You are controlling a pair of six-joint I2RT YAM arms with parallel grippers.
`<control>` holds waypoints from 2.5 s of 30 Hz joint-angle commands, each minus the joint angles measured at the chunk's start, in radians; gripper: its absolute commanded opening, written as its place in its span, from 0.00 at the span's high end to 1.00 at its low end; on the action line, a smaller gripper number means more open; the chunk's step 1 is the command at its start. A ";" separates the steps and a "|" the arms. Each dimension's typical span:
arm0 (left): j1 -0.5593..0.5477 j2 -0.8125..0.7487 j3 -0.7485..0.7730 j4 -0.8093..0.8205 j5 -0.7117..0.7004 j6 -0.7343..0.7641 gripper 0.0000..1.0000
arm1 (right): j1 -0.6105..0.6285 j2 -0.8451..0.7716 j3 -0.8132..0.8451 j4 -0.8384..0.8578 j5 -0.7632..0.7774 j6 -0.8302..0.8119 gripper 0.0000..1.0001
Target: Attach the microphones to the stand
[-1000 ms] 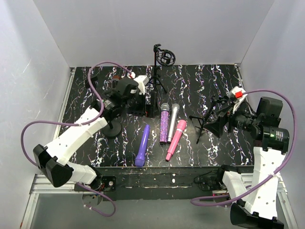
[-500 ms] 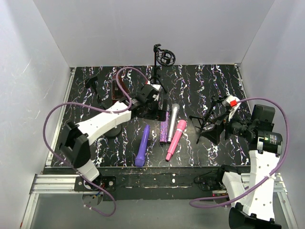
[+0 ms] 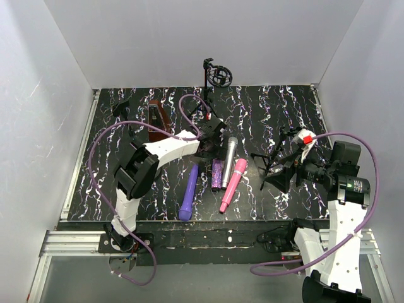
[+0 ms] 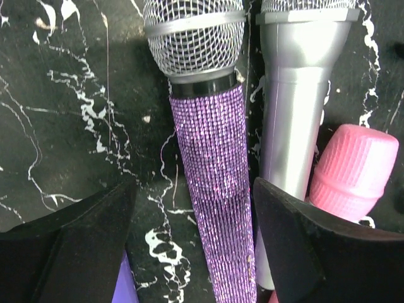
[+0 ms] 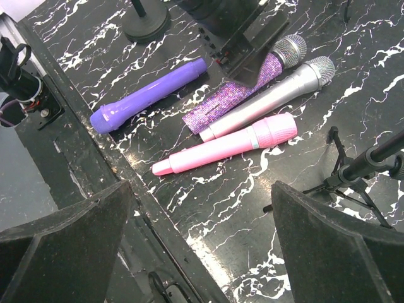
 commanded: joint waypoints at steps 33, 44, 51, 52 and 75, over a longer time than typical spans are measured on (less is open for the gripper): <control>0.001 -0.448 -0.050 0.265 0.120 -0.029 1.00 | 0.012 0.143 0.212 -0.259 -0.281 -0.146 0.03; -0.058 -0.559 -0.011 0.577 0.226 -0.204 1.00 | 0.265 0.251 0.302 0.299 -0.154 0.553 0.05; -0.149 -0.493 0.066 0.664 0.146 -0.190 1.00 | 0.343 0.328 0.328 0.451 -0.108 0.750 0.04; -0.157 -0.487 0.068 0.680 0.136 -0.190 1.00 | 0.342 0.335 0.330 0.451 -0.085 0.755 0.04; -0.106 -0.548 0.032 0.658 0.288 -0.308 0.02 | 0.355 0.323 0.213 0.594 -0.293 0.746 0.92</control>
